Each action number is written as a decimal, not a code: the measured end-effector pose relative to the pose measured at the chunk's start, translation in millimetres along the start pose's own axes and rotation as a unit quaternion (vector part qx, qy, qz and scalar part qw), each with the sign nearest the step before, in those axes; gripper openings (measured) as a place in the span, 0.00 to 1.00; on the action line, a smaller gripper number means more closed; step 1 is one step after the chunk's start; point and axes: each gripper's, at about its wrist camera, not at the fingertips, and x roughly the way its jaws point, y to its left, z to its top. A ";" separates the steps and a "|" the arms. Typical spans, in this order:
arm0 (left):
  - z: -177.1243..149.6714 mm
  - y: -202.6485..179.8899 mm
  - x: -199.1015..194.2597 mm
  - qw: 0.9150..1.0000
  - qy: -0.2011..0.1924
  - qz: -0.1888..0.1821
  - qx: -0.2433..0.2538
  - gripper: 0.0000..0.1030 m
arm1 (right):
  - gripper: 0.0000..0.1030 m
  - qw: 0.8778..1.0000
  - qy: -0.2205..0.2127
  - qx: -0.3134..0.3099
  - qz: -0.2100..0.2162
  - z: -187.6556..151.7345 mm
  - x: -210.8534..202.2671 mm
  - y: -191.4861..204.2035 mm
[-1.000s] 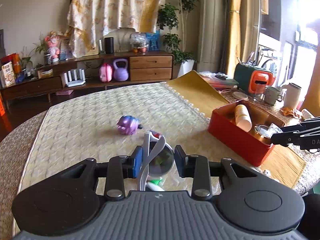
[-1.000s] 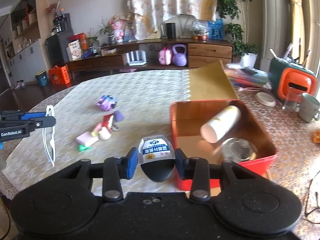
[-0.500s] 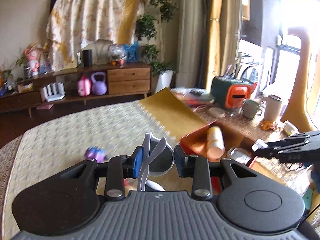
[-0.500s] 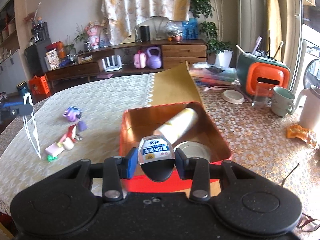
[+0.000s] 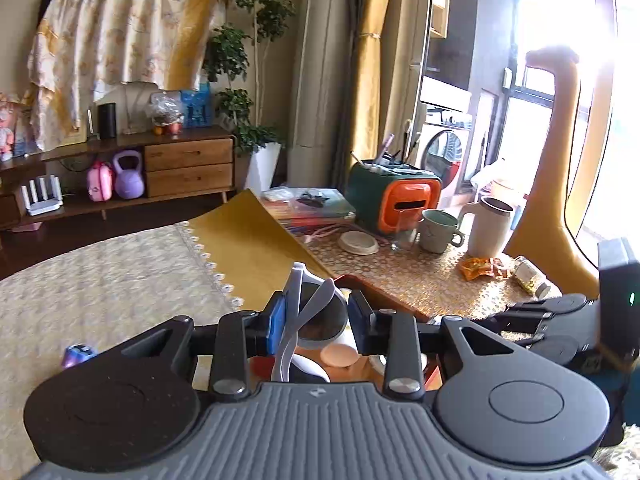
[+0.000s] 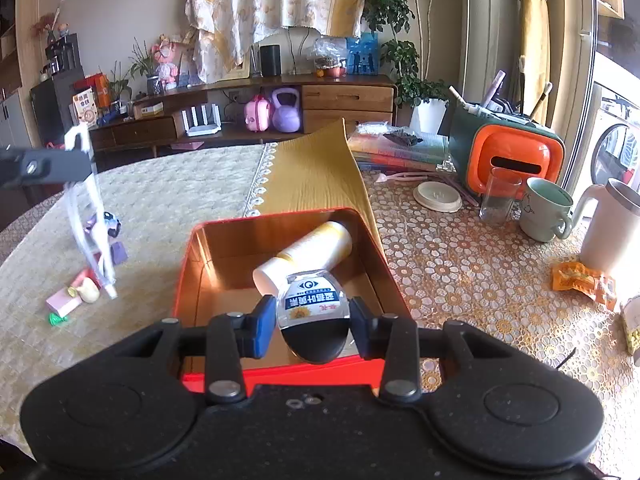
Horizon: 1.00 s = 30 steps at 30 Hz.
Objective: Organize rigid objects
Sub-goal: 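Carry the sunglasses and black-capped tube over the red box with both tools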
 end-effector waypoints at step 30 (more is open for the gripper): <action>-1.9 -12.3 141.9 0.994 0.100 0.033 0.003 0.32 | 0.38 0.998 0.042 -0.043 0.016 -3.0 55.1 14.0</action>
